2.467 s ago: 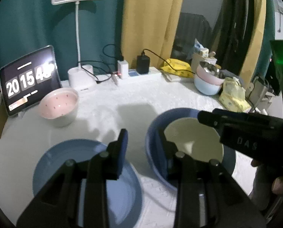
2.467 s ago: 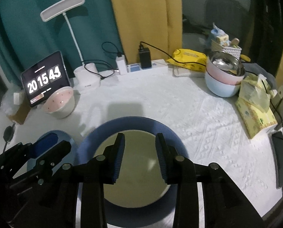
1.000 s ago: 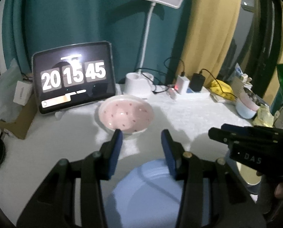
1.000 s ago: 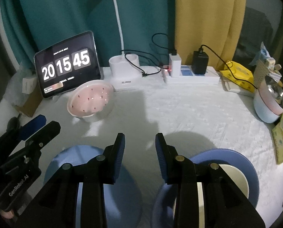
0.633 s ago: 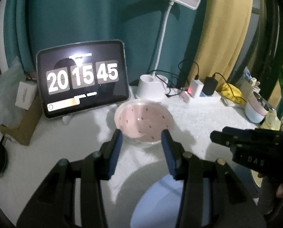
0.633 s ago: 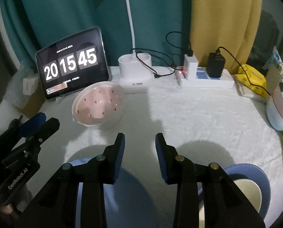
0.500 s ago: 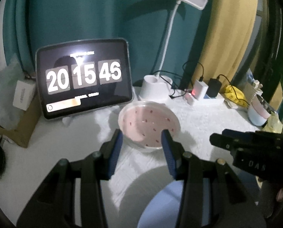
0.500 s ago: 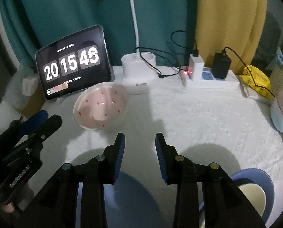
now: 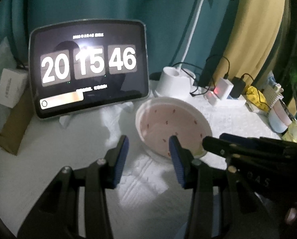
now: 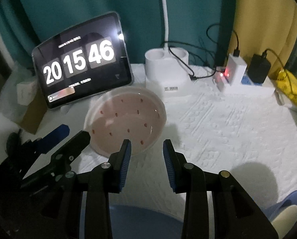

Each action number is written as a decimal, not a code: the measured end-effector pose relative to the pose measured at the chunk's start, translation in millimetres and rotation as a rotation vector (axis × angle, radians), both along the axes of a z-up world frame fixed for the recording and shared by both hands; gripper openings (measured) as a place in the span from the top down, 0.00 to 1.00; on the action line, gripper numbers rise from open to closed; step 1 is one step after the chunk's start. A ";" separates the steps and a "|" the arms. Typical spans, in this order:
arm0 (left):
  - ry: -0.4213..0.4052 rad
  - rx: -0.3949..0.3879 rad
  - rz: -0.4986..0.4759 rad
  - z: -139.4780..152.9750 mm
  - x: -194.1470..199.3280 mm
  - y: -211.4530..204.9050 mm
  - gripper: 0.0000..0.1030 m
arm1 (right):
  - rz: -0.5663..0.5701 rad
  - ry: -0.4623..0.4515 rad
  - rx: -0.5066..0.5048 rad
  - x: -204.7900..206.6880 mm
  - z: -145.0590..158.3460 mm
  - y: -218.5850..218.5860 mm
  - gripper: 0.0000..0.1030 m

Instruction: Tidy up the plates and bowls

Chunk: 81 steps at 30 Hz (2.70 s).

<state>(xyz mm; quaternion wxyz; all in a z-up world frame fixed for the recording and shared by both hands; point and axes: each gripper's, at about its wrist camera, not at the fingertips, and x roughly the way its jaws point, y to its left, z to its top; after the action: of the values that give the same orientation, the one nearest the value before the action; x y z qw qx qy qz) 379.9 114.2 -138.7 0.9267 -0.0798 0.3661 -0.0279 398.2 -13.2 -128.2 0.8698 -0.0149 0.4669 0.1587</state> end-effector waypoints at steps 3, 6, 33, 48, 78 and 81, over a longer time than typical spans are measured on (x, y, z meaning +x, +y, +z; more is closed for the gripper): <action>0.014 0.002 -0.005 -6.2 4.5 0.0 0.57 | -0.020 0.006 -0.005 6.4 -7.0 1.2 0.66; 0.030 0.011 -0.013 -12.3 7.6 -1.9 0.57 | -0.037 0.017 -0.012 11.0 -15.2 0.2 0.66; 0.074 -0.030 -0.075 -28.9 18.2 -0.9 0.83 | -0.041 0.017 -0.009 6.8 -32.0 7.1 0.83; 0.005 0.000 -0.061 -4.3 -5.3 -4.4 0.83 | -0.047 -0.052 -0.002 -8.3 -3.5 -0.3 0.83; -0.103 0.027 -0.091 53.6 -74.2 -54.2 0.82 | -0.062 -0.190 0.064 -89.6 54.3 -58.4 0.84; -0.110 0.029 -0.099 56.8 -79.5 -61.1 0.82 | -0.069 -0.195 0.068 -96.4 56.3 -66.3 0.84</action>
<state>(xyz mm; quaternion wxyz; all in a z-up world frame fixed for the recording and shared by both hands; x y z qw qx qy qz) 300.3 53.1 -81.9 0.9439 -0.0463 0.3187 -0.0726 301.8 -79.5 -71.8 0.9161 0.0152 0.3745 0.1423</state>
